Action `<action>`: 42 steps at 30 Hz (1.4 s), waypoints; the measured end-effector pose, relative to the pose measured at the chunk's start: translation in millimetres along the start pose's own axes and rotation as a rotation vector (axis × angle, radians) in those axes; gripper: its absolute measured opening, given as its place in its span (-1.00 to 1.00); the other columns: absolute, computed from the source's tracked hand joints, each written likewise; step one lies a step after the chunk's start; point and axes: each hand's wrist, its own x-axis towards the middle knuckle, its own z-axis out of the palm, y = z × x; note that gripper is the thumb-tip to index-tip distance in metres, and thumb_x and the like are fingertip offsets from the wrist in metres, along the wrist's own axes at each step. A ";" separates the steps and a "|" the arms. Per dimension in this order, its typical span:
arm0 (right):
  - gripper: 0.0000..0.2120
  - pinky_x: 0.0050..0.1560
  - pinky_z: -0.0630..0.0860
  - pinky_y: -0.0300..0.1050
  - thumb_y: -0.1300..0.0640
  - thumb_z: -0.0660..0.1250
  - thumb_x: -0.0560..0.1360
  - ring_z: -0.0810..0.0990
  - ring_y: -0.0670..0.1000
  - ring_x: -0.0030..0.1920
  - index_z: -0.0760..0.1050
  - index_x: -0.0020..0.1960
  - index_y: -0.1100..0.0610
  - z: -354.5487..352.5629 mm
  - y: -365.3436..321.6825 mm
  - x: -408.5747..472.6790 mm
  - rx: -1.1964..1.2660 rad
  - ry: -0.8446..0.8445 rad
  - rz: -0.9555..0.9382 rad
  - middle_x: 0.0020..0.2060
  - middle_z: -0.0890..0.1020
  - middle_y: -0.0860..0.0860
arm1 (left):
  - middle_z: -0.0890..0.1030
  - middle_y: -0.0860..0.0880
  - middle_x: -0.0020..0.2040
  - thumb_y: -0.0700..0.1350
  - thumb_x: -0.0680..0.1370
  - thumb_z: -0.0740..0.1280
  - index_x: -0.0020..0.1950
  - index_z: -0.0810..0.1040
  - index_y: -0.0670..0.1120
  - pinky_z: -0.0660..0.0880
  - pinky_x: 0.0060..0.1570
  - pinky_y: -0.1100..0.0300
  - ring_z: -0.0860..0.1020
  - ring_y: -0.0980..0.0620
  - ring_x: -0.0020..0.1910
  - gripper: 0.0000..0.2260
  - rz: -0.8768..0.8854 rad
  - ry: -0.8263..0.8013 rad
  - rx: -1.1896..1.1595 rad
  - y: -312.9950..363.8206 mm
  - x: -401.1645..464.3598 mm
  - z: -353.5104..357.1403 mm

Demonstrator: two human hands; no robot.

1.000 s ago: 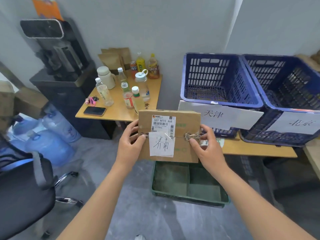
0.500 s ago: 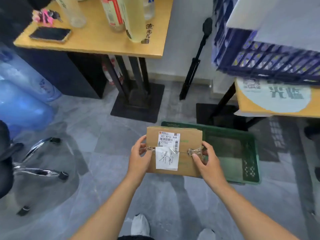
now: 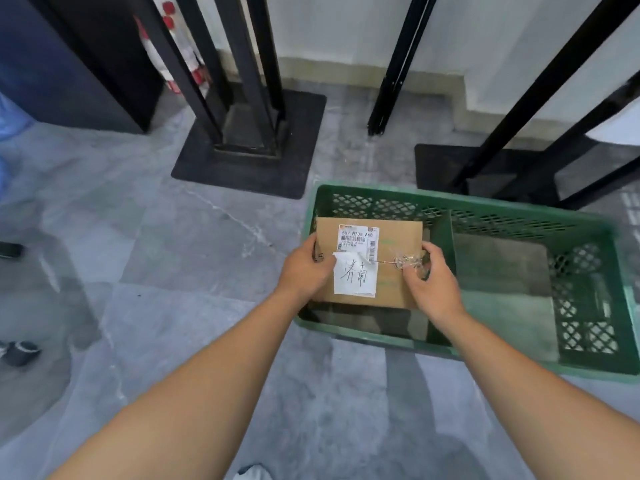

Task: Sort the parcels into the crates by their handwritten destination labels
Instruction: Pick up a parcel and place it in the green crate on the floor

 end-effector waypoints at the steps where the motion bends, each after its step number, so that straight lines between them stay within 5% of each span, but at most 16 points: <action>1: -0.49 0.00 0.45 -0.05 0.00 0.34 0.55 0.57 0.08 0.09 0.30 0.47 -0.03 7.7 8.7 6.3 -0.009 -0.016 0.017 0.17 0.61 0.00 | 0.61 0.00 0.25 0.03 0.62 0.28 0.50 0.34 0.04 0.44 0.02 0.18 0.57 -0.08 0.21 -0.56 0.010 -0.014 0.117 -5.1 9.1 5.3; 5: -0.37 0.14 0.49 -0.01 -0.02 0.34 0.55 0.57 0.15 0.20 0.16 0.55 -0.08 32.5 38.9 21.8 -0.018 -0.109 0.115 0.26 0.60 0.00 | 0.64 -0.13 0.14 0.03 0.61 0.28 0.65 -0.17 0.02 0.50 -0.04 0.07 0.59 -0.12 -0.01 -0.22 0.038 -0.142 0.511 -10.8 30.7 33.9; 9: -0.13 0.25 0.50 0.04 -0.08 0.37 0.50 0.58 0.18 0.23 -0.11 0.61 -0.19 46.6 53.3 35.4 -0.099 -0.283 0.114 0.28 0.60 -0.01 | 0.32 -0.35 0.48 0.06 0.58 0.30 0.59 -0.35 0.20 0.47 0.04 0.07 0.55 -0.22 0.23 -0.13 -0.117 -0.318 0.720 -24.5 39.5 62.2; 11: -0.10 0.11 0.59 0.07 -0.11 0.37 0.48 0.58 0.17 0.19 -0.14 0.61 -0.22 51.1 54.9 40.5 -0.122 -0.329 0.125 0.25 0.58 -0.05 | 0.19 -0.39 0.53 0.02 0.59 0.30 0.59 -0.34 0.22 0.49 0.09 0.05 0.53 -0.24 0.26 -0.14 -0.140 -0.311 0.770 -29.1 40.5 65.5; 13: -0.11 -0.24 0.66 0.04 -0.10 0.38 0.50 0.55 0.16 0.13 -0.15 0.60 -0.24 54.0 55.4 42.8 -0.116 -0.368 0.165 0.19 0.52 -0.08 | 0.31 -0.37 0.46 -0.04 0.60 0.27 0.60 -0.32 0.19 0.51 0.07 0.03 0.55 -0.22 0.20 -0.16 -0.112 -0.299 0.835 -32.6 42.9 67.2; 15: -0.12 -0.34 0.66 0.02 -0.07 0.37 0.53 0.53 0.15 0.07 -0.18 0.60 -0.22 55.6 56.9 42.9 -0.115 -0.396 0.193 0.18 0.49 -0.04 | 0.48 -0.28 0.32 -0.12 0.62 0.27 0.62 -0.30 0.13 0.55 0.02 0.02 0.57 -0.17 0.13 -0.18 -0.066 -0.265 0.938 -35.0 44.8 71.4; 22: -0.12 -0.32 0.68 0.11 -0.06 0.43 0.51 0.57 0.14 0.01 -0.12 0.58 -0.15 63.9 63.6 46.9 -0.125 -0.431 0.173 0.14 0.51 0.00 | 0.59 -0.10 0.19 -0.16 0.65 0.29 0.65 -0.06 -0.04 0.46 -0.20 0.11 0.60 -0.08 0.12 -0.31 0.033 -0.197 1.214 -31.5 53.2 76.4; 25: -0.20 -0.34 0.68 0.18 -0.02 0.47 0.48 0.59 0.19 0.04 0.01 0.50 -0.19 68.2 63.9 52.5 -0.130 -0.418 0.163 0.18 0.55 0.05 | 0.57 -0.11 0.23 -0.27 0.62 0.26 0.53 0.30 -0.12 0.43 -0.17 0.11 0.57 -0.09 0.17 -0.53 0.082 -0.178 1.319 -26.2 54.1 77.9; 27: -0.19 -0.36 0.67 0.19 0.00 0.49 0.47 0.59 0.20 0.04 0.02 0.50 -0.20 69.1 64.2 55.7 -0.136 -0.412 0.159 0.19 0.54 0.07 | 0.48 -0.14 0.22 -0.18 0.59 0.31 0.39 0.41 -0.11 0.39 -0.08 0.10 0.46 -0.09 0.18 -0.64 0.173 -0.104 1.483 -20.8 54.7 73.2; 33: -0.15 -0.37 0.66 0.20 0.02 0.52 0.44 0.59 0.22 0.07 0.04 0.51 -0.19 72.4 67.6 61.9 -0.120 -0.433 0.177 0.22 0.51 0.08 | 0.22 -0.27 0.49 0.20 0.54 0.36 0.56 0.13 -0.10 0.11 0.45 -0.13 0.09 -0.29 0.53 -0.26 0.270 -0.005 1.669 -32.5 69.0 65.9; 38: -0.19 -0.38 0.67 0.17 0.03 0.50 0.47 0.61 0.22 0.02 0.03 0.49 -0.12 80.4 71.3 62.8 -0.166 -0.422 0.146 0.15 0.54 0.11 | 0.39 -0.21 0.46 0.20 0.57 0.31 0.60 0.06 -0.08 0.04 0.47 -0.18 0.17 -0.29 0.51 -0.26 0.298 -0.036 1.698 -47.6 74.1 68.0; 42: -0.15 -0.01 0.64 0.25 0.00 0.49 0.48 0.61 0.23 0.05 -0.03 0.52 -0.12 88.2 75.3 59.8 -0.204 -0.354 0.145 0.12 0.57 0.13 | 0.46 -0.18 0.40 0.20 0.56 0.33 0.60 0.04 -0.09 0.04 0.45 -0.19 0.25 -0.26 0.45 -0.23 0.297 -0.060 1.709 -47.9 76.7 71.3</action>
